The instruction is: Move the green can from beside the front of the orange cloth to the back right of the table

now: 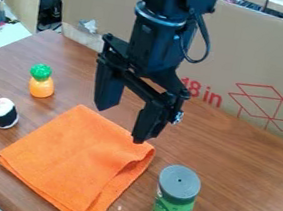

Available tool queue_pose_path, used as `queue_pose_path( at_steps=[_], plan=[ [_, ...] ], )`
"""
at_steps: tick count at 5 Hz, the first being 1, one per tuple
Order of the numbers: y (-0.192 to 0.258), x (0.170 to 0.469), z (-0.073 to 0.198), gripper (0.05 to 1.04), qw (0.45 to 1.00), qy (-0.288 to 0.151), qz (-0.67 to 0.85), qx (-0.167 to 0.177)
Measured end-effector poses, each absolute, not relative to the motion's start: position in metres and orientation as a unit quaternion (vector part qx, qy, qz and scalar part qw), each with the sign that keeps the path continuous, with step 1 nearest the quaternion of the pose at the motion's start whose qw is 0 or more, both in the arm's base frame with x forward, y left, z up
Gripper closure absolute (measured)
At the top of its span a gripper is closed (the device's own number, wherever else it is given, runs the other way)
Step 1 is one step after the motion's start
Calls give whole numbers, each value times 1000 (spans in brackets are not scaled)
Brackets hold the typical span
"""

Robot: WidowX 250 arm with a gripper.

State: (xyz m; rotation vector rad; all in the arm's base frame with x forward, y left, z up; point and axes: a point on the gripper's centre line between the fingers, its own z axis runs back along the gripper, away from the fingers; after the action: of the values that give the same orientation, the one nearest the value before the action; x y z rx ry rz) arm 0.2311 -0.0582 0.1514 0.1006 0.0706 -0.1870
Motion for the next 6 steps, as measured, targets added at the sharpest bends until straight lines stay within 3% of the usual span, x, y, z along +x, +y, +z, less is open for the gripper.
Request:
queue_pose_path(
  at_steps=[4, 6],
  plan=[
    [-106, 207, 119, 81, 992, 56, -102, 40],
    [-102, 198, 74, 81, 989, 127, -75, 17]
  ],
)
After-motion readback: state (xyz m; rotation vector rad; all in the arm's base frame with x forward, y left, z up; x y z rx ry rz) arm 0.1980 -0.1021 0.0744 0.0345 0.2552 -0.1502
